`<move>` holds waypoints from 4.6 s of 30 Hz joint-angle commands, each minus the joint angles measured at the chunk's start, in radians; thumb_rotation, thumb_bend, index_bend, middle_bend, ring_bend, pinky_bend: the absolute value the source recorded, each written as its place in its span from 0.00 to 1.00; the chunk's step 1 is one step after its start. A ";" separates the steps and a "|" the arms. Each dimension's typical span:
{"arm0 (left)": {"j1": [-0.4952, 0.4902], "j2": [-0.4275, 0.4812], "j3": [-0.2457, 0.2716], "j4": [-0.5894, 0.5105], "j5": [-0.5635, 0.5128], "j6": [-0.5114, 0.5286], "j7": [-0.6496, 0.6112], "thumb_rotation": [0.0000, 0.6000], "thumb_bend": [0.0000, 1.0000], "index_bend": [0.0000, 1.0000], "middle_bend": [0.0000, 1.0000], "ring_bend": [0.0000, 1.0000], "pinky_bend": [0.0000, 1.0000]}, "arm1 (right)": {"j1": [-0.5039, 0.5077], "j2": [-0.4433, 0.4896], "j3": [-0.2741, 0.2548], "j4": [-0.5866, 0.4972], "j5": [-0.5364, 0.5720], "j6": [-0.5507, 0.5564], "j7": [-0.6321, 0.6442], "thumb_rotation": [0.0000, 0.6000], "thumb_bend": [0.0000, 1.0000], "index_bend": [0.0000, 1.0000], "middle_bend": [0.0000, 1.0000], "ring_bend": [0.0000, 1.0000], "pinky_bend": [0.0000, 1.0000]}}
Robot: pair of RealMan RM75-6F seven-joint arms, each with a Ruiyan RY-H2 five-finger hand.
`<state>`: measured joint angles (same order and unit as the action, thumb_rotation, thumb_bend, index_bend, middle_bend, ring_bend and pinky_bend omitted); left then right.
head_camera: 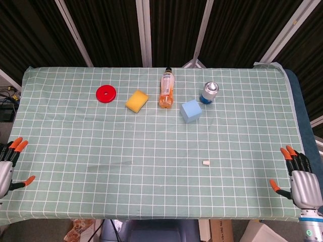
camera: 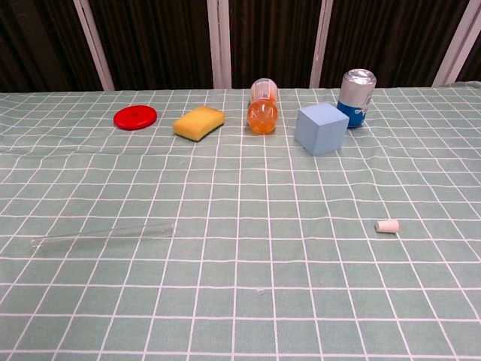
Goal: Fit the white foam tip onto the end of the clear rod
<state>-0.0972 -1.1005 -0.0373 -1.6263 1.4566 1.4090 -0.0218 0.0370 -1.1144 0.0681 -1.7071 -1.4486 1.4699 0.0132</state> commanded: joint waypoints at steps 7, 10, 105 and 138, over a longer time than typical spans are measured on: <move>-0.070 -0.052 -0.006 -0.107 -0.014 -0.083 0.193 1.00 0.33 0.24 0.25 0.00 0.00 | -0.001 0.006 0.001 0.000 0.003 -0.001 0.015 1.00 0.31 0.00 0.00 0.00 0.00; -0.093 -0.090 -0.015 -0.133 -0.031 -0.103 0.279 1.00 0.34 0.27 0.29 0.01 0.00 | -0.003 0.008 0.001 0.000 0.002 0.003 0.024 1.00 0.31 0.00 0.00 0.00 0.00; -0.440 -0.650 -0.058 -0.106 -0.615 0.056 1.070 1.00 0.68 0.48 0.53 0.12 0.00 | 0.004 0.027 -0.003 -0.020 0.010 -0.026 0.101 1.00 0.31 0.00 0.00 0.00 0.00; -0.527 -0.328 -0.052 0.103 -0.042 -0.204 0.217 1.00 0.81 0.48 0.53 0.12 0.00 | 0.123 -0.068 0.029 -0.055 0.105 -0.194 -0.120 1.00 0.31 0.00 0.00 0.00 0.00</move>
<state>-0.6152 -1.4420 -0.0829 -1.5312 1.3982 1.2167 0.2163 0.1328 -1.1540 0.0850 -1.7580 -1.3714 1.3079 -0.0675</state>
